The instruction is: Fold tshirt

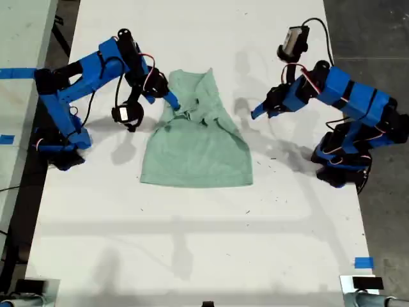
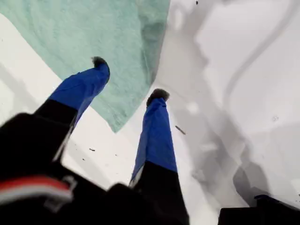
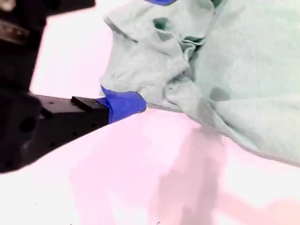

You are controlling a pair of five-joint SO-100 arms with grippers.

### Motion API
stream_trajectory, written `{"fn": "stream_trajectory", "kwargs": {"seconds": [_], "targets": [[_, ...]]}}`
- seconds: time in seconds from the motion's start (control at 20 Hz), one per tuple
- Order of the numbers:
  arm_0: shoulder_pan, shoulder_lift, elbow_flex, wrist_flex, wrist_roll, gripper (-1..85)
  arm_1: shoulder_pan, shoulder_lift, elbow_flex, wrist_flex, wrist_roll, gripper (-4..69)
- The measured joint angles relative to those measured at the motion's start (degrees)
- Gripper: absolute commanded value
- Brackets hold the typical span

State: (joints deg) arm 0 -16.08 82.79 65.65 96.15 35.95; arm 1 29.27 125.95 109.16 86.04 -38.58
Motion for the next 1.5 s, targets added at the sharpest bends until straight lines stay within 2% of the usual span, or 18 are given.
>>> {"fn": "stream_trajectory", "kwargs": {"seconds": [0.25, 0.45, 0.6, 0.85, 0.9, 0.95, 1.0, 1.05, 1.15, 1.35, 1.5], "targets": [[7.0, 14.4, 31.1, -13.2, -9.6, 27.5, -5.7, 0.1, 6.0, -1.9, 2.5, 21.0], [10.5, 15.6, 37.4, -18.7, -12.6, 27.2, -10.5, -1.1, 11.5, -8.2, 4.3, 21.0], [11.3, 15.6, 37.5, -21.0, -12.8, 26.8, -13.3, -6.1, 15.2, -14.5, 6.6, 21.3], [11.5, 15.6, 37.5, -21.1, -12.8, 26.2, -14.8, -17.3, 21.4, -28.1, 9.1, 21.5], [11.5, 15.6, 37.5, -21.1, -12.8, 26.1, -15.1, -20.6, 21.4, -30.2, 9.8, 19.9], [11.5, 15.6, 37.5, -21.1, -12.8, 26.0, -15.4, -23.7, 21.4, -32.3, 10.2, 14.2], [11.5, 15.6, 37.5, -21.1, -12.8, 26.0, -15.6, -25.9, 20.7, -32.9, 10.5, 12.2], [11.5, 15.6, 37.5, -21.1, -12.8, 25.9, -15.7, -27.1, 19.6, -32.8, 10.9, 3.9], [11.5, 15.6, 37.5, -21.1, -12.8, 25.6, -15.7, -28.3, 18.3, -33.4, 11.9, -0.5], [11.8, 15.6, 37.5, -21.1, -12.8, 25.6, -15.8, -29.7, 17.0, -33.4, 12.1, -2.0], [11.9, 15.6, 37.5, -21.1, -12.8, 25.6, -16.1, -29.3, 15.1, -28.2, 12.1, -2.0]]}}
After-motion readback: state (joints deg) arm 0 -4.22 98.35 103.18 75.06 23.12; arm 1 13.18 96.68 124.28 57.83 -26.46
